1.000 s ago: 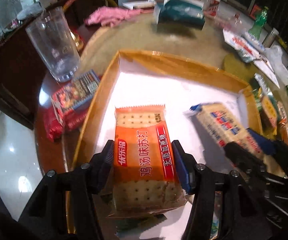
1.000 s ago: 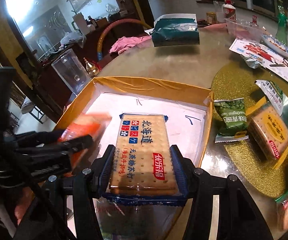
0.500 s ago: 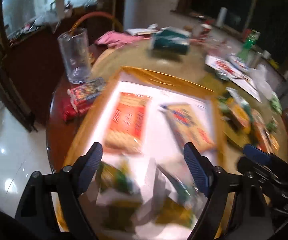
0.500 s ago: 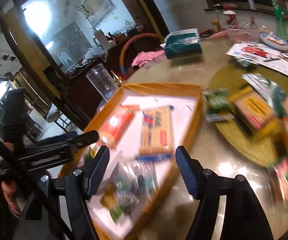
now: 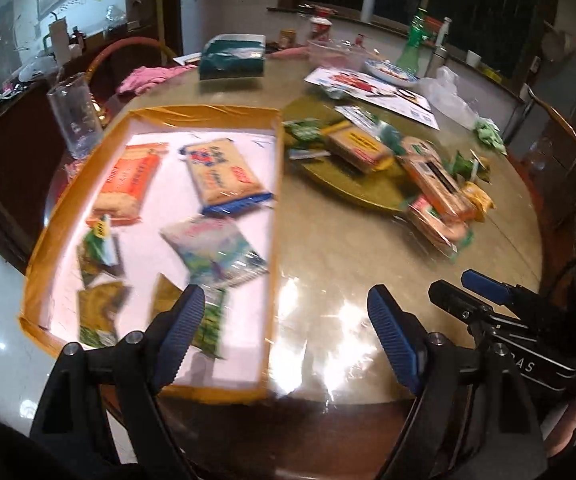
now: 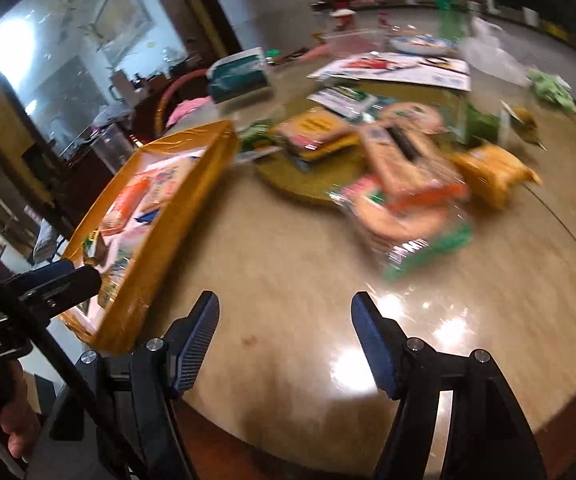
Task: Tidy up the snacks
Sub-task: 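Open both tools and withdraw them from the tray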
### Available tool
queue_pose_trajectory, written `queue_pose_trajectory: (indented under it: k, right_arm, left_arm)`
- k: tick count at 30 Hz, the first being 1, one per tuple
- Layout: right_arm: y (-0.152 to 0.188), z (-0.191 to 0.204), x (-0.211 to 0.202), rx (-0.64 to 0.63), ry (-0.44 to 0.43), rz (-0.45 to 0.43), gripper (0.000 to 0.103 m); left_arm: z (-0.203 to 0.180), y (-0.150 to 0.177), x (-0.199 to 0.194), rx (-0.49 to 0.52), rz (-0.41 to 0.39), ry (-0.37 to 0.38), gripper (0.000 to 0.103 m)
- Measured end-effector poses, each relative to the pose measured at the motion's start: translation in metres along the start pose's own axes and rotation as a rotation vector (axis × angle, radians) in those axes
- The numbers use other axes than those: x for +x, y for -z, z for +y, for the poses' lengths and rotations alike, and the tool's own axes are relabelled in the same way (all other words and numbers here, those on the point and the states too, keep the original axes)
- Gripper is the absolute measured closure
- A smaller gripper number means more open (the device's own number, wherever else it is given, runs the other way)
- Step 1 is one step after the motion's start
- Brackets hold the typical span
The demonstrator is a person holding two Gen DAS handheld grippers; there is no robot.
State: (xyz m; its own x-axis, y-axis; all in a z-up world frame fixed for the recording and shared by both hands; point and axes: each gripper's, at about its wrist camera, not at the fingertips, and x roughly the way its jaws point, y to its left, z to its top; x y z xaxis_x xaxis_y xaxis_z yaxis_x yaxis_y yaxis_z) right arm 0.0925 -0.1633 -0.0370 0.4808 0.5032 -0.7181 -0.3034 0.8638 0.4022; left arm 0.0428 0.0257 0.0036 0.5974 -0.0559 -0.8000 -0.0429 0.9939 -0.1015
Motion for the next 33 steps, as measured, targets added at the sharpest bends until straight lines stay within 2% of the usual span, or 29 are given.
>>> queue_pose_trajectory:
  k: [11, 33]
  right_arm:
    - [0.017, -0.038, -0.011, 0.079, -0.003, -0.007, 0.030]
    - [0.012, -0.081, -0.014, 0.173, -0.002, -0.011, 0.030]
  left_arm:
    - [-0.049, 0.017, 0.004, 0.086, 0.031, -0.005, 0.019]
    - [-0.060, 0.007, 0.025, 0.062, 0.072, 0.016, 0.019]
